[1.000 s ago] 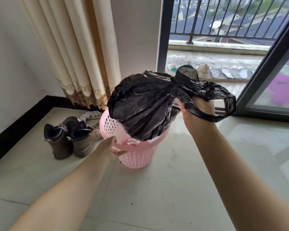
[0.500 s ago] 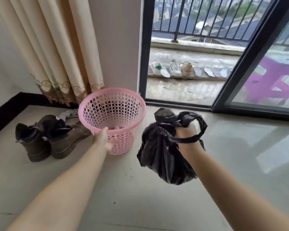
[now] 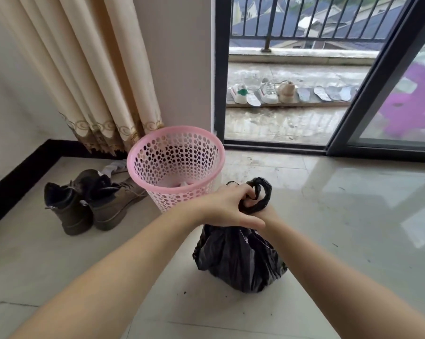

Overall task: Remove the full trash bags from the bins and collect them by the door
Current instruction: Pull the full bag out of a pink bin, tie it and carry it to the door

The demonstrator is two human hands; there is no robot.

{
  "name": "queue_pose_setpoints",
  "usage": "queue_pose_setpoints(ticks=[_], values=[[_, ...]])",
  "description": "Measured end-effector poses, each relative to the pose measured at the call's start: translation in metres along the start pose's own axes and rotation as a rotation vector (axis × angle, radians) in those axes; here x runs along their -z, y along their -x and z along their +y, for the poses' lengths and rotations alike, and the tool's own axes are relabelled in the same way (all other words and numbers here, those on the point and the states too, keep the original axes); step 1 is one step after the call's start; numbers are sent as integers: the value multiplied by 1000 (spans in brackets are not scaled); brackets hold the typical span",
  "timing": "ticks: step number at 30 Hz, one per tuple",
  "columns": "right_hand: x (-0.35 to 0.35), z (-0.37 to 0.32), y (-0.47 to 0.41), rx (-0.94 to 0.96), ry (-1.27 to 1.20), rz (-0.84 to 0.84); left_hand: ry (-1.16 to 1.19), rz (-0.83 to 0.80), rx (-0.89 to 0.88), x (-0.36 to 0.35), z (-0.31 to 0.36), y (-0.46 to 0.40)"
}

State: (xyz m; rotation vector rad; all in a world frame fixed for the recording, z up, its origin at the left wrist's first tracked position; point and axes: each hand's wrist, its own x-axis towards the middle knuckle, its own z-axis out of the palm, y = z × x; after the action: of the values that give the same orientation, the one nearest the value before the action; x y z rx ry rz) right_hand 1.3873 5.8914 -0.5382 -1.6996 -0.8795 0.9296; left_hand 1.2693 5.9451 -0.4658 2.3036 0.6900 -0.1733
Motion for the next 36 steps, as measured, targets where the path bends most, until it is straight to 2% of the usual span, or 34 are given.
queue_pose_setpoints(ticks=[2, 6, 8, 11, 13, 15, 18, 20, 24, 26, 28, 31, 33, 36], values=[[-1, -3, -2, -53, 68, 25, -126, 132, -47, -8, 1, -4], [10, -10, -4, -314, -190, 71, 272, 417, 34, 14, -10, -6], [24, -11, -2, -239, -18, 103, 504, 572, 73, 32, -19, -5], [39, -22, 4, 19, 239, 250, 706, 849, 106, 53, -32, -3], [45, -34, 5, 144, 217, 302, 757, 1000, 112, 63, -39, -3], [49, -51, 5, 199, 74, 299, 829, 1072, 108, 66, -41, -3], [52, -79, 10, 262, -151, 256, 814, 1074, 42, 63, -37, -1], [52, -93, 13, 354, -151, 256, 830, 1036, -25, 62, -32, 1], [49, -110, 17, 515, -186, 322, 1214, 868, -153, 65, -25, 3], [46, -111, 18, 497, -257, 217, 1144, 791, -135, 62, -22, 4], [42, -106, 18, 422, -223, -5, 1005, 672, -154, 58, -15, 5], [30, -93, 21, 296, 66, -309, 744, 590, -217, 53, 0, 8], [18, -88, 22, 299, 269, -361, 595, 590, -253, 52, 10, 9], [6, -86, 19, 327, 314, -236, 398, 531, -283, 50, 15, 7]])
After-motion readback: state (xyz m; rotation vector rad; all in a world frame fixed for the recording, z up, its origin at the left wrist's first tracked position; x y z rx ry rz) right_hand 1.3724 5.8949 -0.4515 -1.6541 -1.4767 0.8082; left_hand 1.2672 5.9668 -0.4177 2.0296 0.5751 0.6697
